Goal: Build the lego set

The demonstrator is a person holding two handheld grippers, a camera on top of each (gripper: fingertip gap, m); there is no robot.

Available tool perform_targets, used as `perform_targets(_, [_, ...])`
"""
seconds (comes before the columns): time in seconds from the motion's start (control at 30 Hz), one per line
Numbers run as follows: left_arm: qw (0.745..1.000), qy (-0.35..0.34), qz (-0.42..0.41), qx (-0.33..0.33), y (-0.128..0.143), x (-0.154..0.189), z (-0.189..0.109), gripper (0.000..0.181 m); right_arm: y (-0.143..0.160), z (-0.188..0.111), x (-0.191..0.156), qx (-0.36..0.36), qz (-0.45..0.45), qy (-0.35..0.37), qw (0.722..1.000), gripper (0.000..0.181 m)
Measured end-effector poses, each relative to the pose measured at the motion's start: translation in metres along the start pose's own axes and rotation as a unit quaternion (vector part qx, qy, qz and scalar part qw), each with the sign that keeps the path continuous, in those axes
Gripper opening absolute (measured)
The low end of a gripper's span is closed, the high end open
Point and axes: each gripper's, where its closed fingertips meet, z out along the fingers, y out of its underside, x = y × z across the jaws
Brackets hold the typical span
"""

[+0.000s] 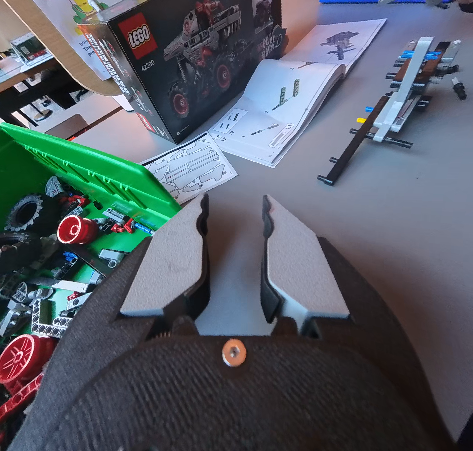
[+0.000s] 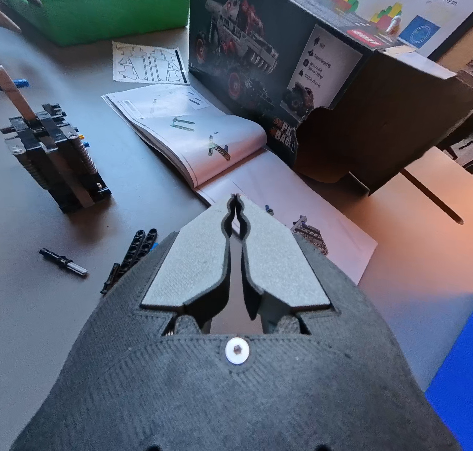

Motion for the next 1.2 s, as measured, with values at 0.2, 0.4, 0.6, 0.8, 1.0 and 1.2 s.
perform_targets(0.2, [1.0, 0.001, -0.001, -0.001, 0.0, 0.0, 0.0, 0.041, -0.016, -0.013, 0.007, 0.053, 0.042, 0.002, 0.998, 0.009])
perform_targets(0.4, [1.0, -0.002, 0.001, -0.002, 0.0, 0.0, 0.001, 0.041, -0.023, -0.017, 0.002, 0.072, 0.057, -0.022, 0.995, 0.017])
perform_targets(0.6, [1.0, -0.004, 0.001, -0.004, 0.001, -0.001, 0.001, 0.041, -0.024, -0.016, 0.002, 0.071, 0.049, -0.016, 0.996, 0.021])
perform_targets(0.8, [1.0, -0.003, 0.003, -0.006, 0.001, 0.0, 0.001, 0.041, -0.03, -0.017, 0.003, 0.099, 0.1, -0.047, 0.989, 0.053])
perform_targets(1.0, [1.0, -0.003, 0.003, -0.005, 0.001, 0.0, 0.001, 0.041, -0.028, -0.014, -0.004, 0.088, 0.106, -0.07, 0.988, 0.054])
perform_targets(1.2, [1.0, -0.004, 0.007, -0.008, 0.001, 0.0, 0.002, 0.041, -0.027, -0.013, -0.008, 0.081, 0.096, -0.074, 0.989, 0.048])
